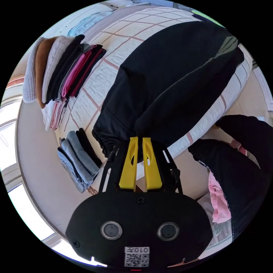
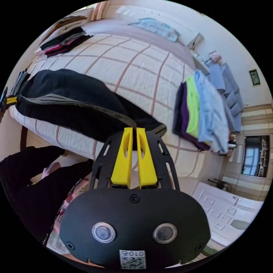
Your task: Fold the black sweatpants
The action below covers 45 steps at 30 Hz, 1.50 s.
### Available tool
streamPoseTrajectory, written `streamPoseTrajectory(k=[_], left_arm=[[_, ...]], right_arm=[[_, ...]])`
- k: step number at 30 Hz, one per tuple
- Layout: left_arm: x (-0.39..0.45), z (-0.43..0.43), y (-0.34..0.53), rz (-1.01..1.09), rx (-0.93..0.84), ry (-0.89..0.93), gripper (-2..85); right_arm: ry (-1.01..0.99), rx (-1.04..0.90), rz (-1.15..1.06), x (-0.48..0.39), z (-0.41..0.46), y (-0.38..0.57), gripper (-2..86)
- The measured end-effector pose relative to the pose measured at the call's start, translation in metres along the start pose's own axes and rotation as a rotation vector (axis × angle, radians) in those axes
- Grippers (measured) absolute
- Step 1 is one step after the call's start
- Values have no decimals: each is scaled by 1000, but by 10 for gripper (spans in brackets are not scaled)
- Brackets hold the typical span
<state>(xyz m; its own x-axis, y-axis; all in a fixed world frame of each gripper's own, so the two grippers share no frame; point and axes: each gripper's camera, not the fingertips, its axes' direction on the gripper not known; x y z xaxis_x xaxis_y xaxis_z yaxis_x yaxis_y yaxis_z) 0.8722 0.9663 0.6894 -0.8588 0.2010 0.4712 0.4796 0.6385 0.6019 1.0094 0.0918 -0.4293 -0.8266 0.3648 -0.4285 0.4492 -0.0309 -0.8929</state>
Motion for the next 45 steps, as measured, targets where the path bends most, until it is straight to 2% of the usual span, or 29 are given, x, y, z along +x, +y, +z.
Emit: streamPoseTrajectory(k=[1, 3, 6, 10, 12, 14, 20, 24, 26, 29, 31, 33, 34, 37, 41, 45], left_arm=[[1, 4, 0, 3, -15, 2, 7], [2, 17, -1, 20, -76, 12, 6], [-4, 21, -5, 26, -112, 29, 6], [-8, 25, -9, 3, -150, 41, 6], [-8, 30, -7, -19, -159, 46, 6], [-7, 33, -4, -31, -165, 50, 6], [-5, 34, 7, -2, -181, 25, 7], [-13, 32, 16, -12, -188, 34, 8], [-18, 32, 23, -35, -184, 44, 8], [-22, 31, 36, -45, -176, 37, 9], [-23, 30, 44, -49, -170, 34, 10], [-25, 31, 54, -63, -164, 34, 13], [-25, 31, 56, -66, -164, 35, 14], [-25, 33, 66, -70, -179, 8, 22], [-29, 24, 90, -15, -186, -4, 40], [-46, 12, 144, -49, -184, 98, 52]], right_arm=[[-141, -124, 25, 5, 33, 10, 48], [-303, -170, 92, 16, 54, 25, 62], [-450, -38, 280, 49, 47, 54, 93], [-496, 122, 537, 103, 34, 94, 118], [-449, 156, 559, 121, 32, 98, 118], [-369, 135, 491, 130, 35, 84, 118], [-327, 24, 159, 134, 66, -1, 107], [-321, -212, -53, 107, 102, -38, 66], [-263, -252, -93, 98, 103, -39, 49], [-198, -97, -53, 101, 59, -40, 40], [-51, -3, 101, 117, 31, -37, 38], [7, -47, 192, 128, 38, -39, 38], [-43, -118, 211, 130, 57, -44, 38], [-30, -267, 148, 110, 108, -57, 39], [26, -238, 197, 95, 121, -61, 47], [20, -158, 366, 88, 108, -41, 64]])
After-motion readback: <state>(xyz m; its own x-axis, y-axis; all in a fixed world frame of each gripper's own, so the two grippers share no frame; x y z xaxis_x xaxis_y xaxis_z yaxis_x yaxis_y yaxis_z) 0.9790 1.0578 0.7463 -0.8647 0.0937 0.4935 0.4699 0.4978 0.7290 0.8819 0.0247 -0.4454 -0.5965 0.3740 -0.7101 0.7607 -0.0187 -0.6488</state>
